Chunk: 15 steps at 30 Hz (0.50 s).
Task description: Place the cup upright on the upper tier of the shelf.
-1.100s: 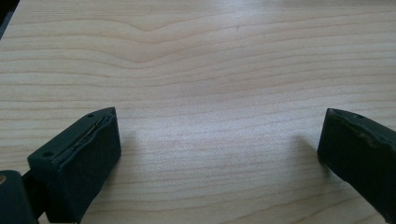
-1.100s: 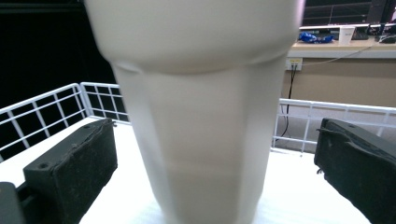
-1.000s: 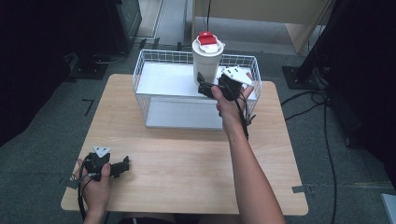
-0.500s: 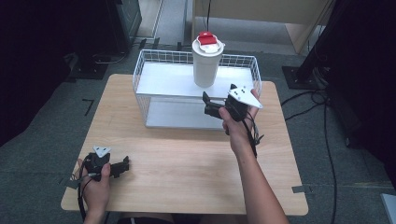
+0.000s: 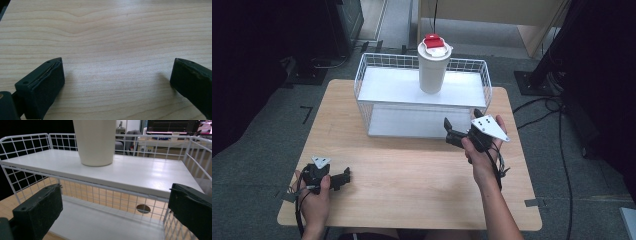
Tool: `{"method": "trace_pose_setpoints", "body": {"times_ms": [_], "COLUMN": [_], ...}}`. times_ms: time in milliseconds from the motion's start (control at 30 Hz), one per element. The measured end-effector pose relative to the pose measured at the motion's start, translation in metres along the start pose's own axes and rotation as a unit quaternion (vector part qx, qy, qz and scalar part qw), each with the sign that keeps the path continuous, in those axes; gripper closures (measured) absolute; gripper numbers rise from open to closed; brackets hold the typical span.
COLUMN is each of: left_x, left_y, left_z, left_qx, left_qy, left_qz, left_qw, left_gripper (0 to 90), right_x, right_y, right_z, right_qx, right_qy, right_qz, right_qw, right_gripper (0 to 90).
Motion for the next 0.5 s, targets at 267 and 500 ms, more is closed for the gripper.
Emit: {"method": "trace_pose_setpoints", "body": {"times_ms": [267, 500], "left_x": [0.0, 0.0], "left_y": [0.0, 0.0], "left_z": [0.0, 0.0], "left_qx": [-0.001, -0.001], "left_qy": [-0.001, -0.001], "left_qz": [0.0, 0.0], "left_qw": [1.0, 1.0], "left_gripper": [0.0, 0.0], "right_x": [0.027, 0.045], "right_y": [0.02, 0.035], "right_z": [-0.021, -0.04], "right_qx": [-0.005, -0.007], "right_qy": [-0.013, -0.03], "right_qz": [-0.02, -0.035], "right_qw": [0.9997, 0.9989], "right_gripper": [0.0, 0.0]}}
Point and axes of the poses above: each handheld gripper's, and its own axes: x roughly backward along the jaws, z roughly out of its top, y roughly to its right, the point moved 9 cm from there along -x, roughly forward along the jaws, and after that the axes turned 10 degrees about y, right-handed, at the moved point
